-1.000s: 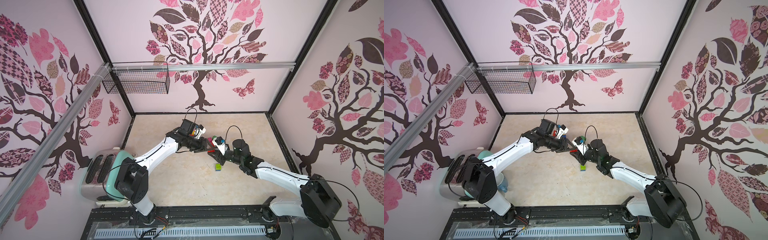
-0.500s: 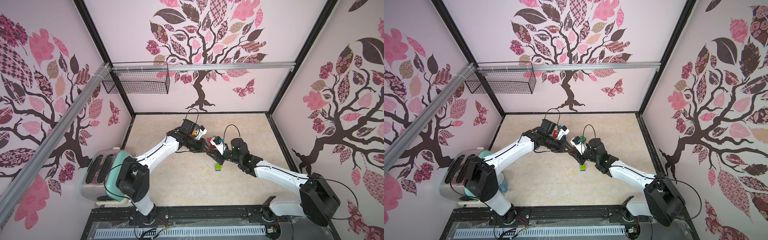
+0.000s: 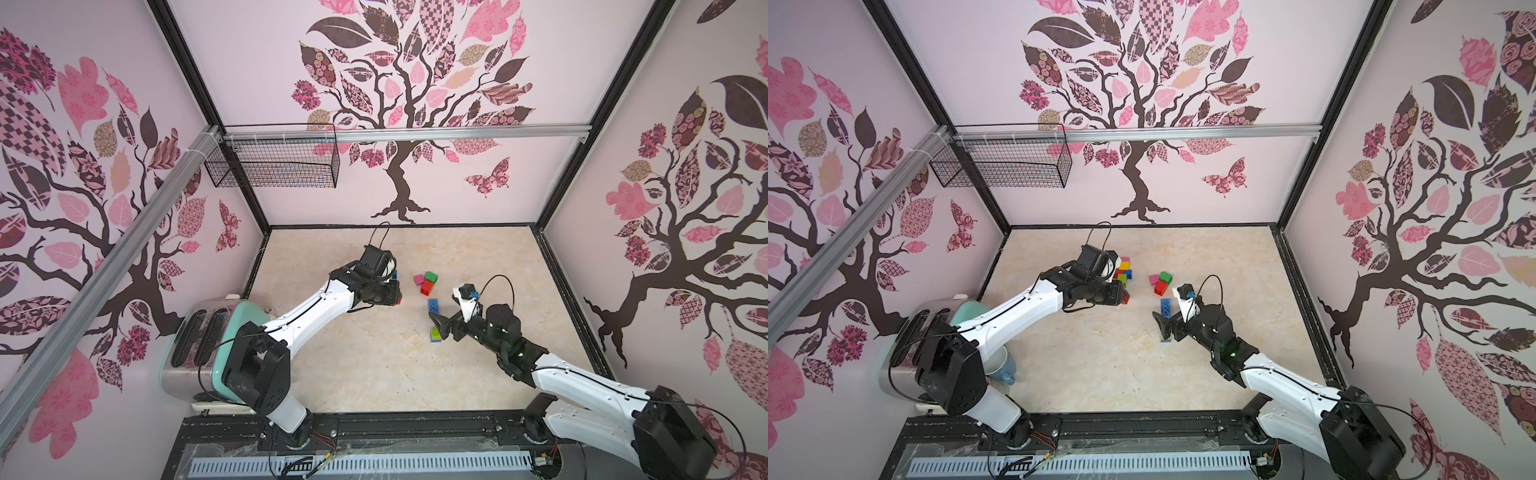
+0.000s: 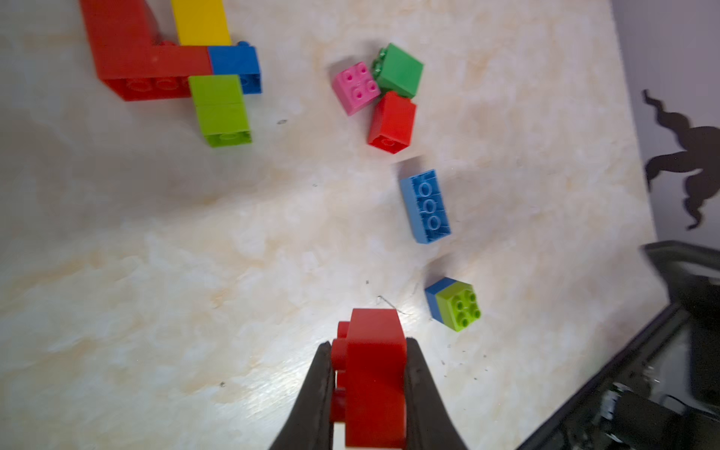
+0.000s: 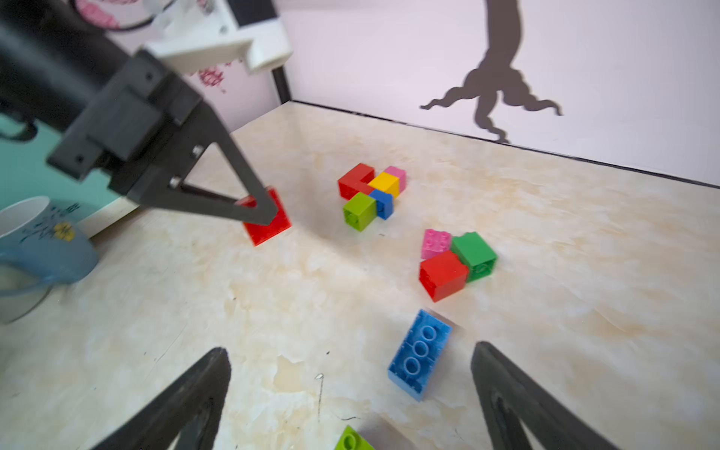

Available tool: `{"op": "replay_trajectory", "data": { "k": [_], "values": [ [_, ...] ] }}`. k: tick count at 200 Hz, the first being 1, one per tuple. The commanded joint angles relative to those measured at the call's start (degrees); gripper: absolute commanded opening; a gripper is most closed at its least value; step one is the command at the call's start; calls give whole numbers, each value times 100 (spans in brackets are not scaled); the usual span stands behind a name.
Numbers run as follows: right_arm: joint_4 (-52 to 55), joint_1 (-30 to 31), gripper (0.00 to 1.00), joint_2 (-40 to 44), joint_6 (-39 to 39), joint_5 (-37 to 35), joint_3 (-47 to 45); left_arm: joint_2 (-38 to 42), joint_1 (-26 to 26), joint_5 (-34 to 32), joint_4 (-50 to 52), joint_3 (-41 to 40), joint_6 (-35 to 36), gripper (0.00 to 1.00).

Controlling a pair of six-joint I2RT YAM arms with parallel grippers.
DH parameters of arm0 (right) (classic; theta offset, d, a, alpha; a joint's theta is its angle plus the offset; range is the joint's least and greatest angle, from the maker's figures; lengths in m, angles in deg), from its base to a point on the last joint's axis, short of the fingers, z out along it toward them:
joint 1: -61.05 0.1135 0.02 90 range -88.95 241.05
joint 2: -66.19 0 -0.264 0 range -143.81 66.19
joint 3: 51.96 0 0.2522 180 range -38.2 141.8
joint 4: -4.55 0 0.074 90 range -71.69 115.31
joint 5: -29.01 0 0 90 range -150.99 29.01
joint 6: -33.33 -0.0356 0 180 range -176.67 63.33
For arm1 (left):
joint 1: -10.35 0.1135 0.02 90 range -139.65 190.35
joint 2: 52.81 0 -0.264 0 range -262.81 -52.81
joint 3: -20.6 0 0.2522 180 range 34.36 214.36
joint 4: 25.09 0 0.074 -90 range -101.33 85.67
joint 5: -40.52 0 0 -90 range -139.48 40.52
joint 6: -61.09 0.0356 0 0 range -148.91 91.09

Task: Assemble the number 4 with lego
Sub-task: Place the lego brick at the center of the board.

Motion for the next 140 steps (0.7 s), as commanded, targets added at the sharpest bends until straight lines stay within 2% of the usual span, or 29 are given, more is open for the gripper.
{"op": "replay_trajectory", "data": {
  "k": [1,18,34,65,101,140],
  "values": [
    [-22,1,99,204,-776,-1255,16,-58,-380,-1497,38,-280,182,0],
    [293,0,99,199,-1135,-1700,56,-202,-794,-2458,132,-347,319,0],
    [430,-9,100,174,-1576,-2092,56,-378,-1085,-3065,172,-402,360,0],
    [494,-17,99,133,-1832,-2111,71,-806,-1450,-4098,382,-441,291,0],
    [628,-26,99,194,-1868,-2192,113,-1309,-1769,-4736,558,-508,136,0],
    [738,-61,99,363,-1884,-2193,113,-1764,-1992,-5049,726,-509,-151,2]
  ]
}}
